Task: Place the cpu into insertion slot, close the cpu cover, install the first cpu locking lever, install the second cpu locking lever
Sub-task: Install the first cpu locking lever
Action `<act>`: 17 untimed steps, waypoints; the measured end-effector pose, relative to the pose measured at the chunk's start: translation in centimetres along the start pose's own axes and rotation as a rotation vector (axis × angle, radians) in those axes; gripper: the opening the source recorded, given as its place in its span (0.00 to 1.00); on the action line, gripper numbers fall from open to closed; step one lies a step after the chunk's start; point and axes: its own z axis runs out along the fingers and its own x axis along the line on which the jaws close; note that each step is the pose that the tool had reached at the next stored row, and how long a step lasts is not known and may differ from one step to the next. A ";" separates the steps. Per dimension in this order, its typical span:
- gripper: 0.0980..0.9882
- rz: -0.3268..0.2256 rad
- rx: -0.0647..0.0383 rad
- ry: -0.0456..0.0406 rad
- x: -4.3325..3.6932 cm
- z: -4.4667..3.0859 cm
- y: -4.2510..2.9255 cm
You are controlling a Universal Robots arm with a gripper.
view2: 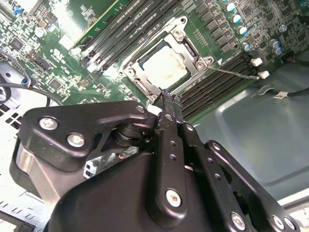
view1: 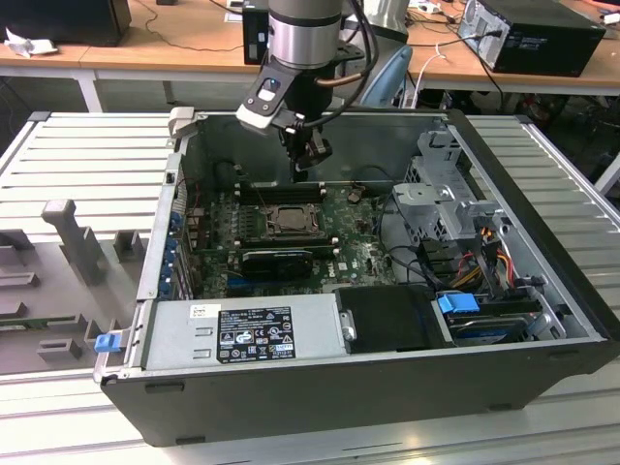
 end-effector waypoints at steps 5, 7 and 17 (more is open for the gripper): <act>0.01 -0.027 0.001 0.0008 0.00 0.00 0.00; 0.01 -0.039 0.001 0.0012 0.00 0.00 0.00; 0.01 -0.088 0.002 0.0027 0.00 0.00 0.00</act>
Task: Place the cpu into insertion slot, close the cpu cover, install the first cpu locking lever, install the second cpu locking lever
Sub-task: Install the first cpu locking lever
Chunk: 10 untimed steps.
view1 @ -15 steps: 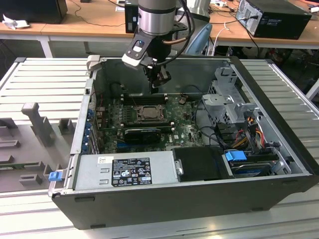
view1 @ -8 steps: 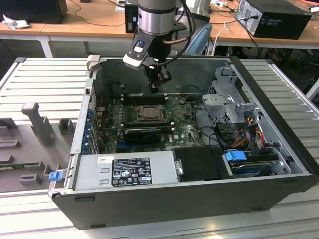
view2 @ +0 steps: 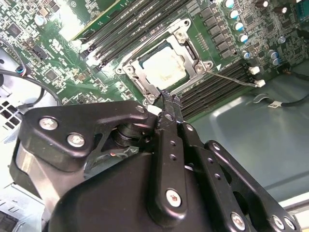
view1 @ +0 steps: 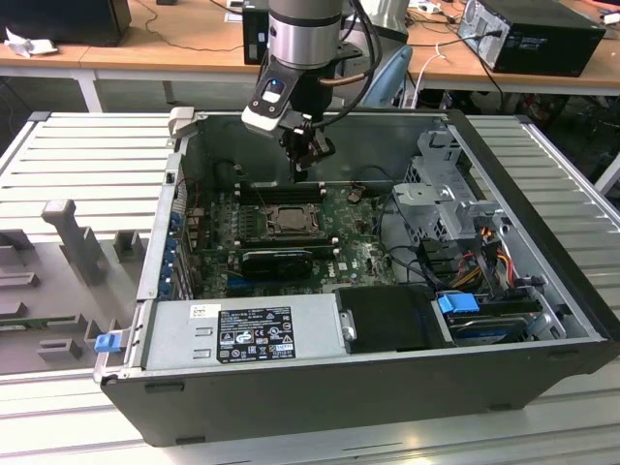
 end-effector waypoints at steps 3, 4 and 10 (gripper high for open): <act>0.01 -0.011 0.000 0.0003 0.00 0.00 0.00; 0.01 -0.017 0.000 0.0005 0.00 0.00 0.00; 0.01 -0.052 0.001 0.0016 0.00 0.00 0.00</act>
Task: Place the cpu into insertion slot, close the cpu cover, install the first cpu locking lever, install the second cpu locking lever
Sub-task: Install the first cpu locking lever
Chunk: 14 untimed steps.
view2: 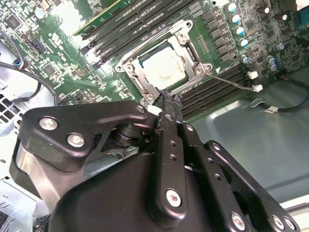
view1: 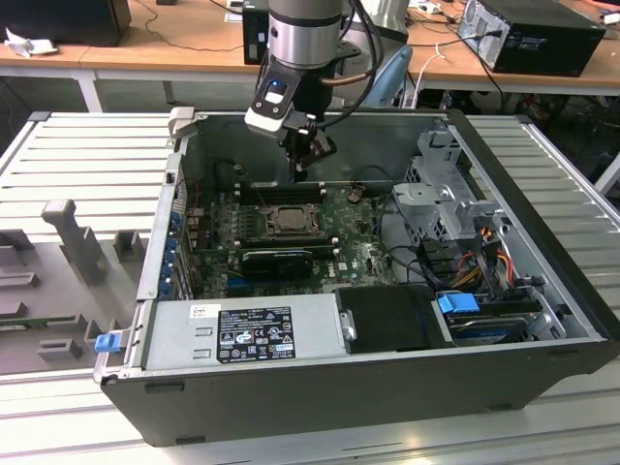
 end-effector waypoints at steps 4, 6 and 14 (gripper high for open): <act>0.01 -0.042 0.001 0.0012 0.00 0.00 0.00; 0.01 -0.067 0.001 0.0020 0.00 0.00 0.00; 0.01 -0.119 0.002 0.0036 0.00 0.00 0.00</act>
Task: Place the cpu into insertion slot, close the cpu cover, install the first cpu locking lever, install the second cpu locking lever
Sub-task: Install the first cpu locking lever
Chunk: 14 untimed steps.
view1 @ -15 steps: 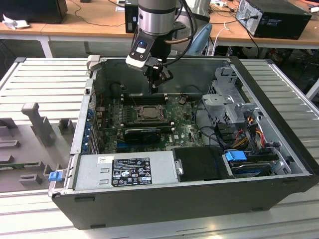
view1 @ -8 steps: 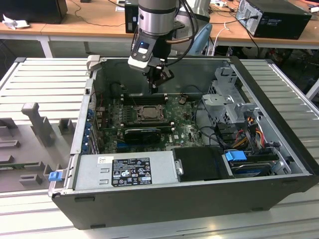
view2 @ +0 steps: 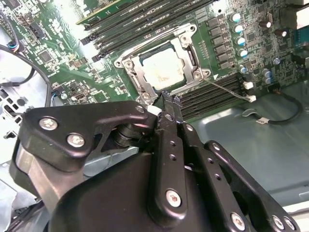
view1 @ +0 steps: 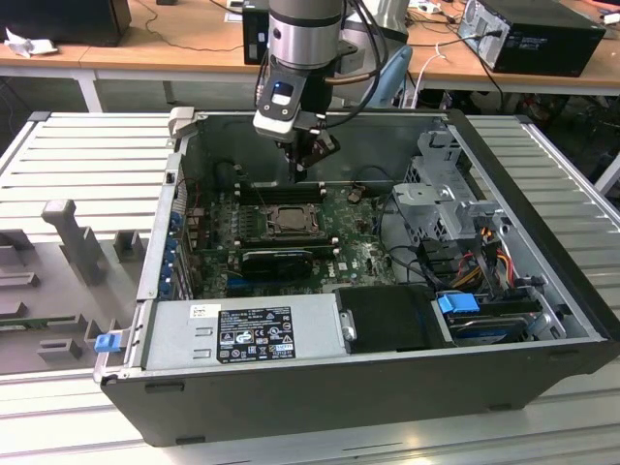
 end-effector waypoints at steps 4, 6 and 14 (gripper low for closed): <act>0.01 -0.032 0.001 0.0010 0.00 0.00 0.00; 0.01 -0.044 0.001 0.0013 0.00 0.00 0.00; 0.01 -0.081 0.002 0.0025 0.00 0.00 0.00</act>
